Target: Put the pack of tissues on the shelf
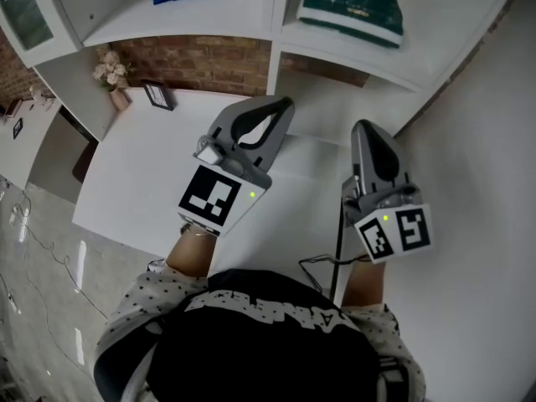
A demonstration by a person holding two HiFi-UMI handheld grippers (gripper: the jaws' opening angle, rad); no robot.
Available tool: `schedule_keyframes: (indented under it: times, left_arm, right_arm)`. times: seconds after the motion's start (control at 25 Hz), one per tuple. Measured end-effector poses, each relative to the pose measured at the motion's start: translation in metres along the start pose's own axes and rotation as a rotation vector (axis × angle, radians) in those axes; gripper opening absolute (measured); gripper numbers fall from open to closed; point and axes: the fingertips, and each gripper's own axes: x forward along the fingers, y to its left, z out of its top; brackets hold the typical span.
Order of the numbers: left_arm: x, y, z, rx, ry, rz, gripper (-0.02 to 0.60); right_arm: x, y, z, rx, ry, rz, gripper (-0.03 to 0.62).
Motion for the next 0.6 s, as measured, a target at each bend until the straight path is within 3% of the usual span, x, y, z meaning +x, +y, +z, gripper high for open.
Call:
schedule_keyframes:
  times: [0.36,0.6]
  left_arm:
    - [-0.023,-0.016,-0.056,-0.079,0.131,-0.008,0.035]
    - [-0.024,-0.021,-0.06,-0.049,0.151,-0.019,0.035]
  right_arm:
    - [-0.02,0.015,-0.062,0.118,0.108,-0.018,0.032]
    - [-0.03,0.014,-0.075,0.136,0.142,-0.04,0.031]
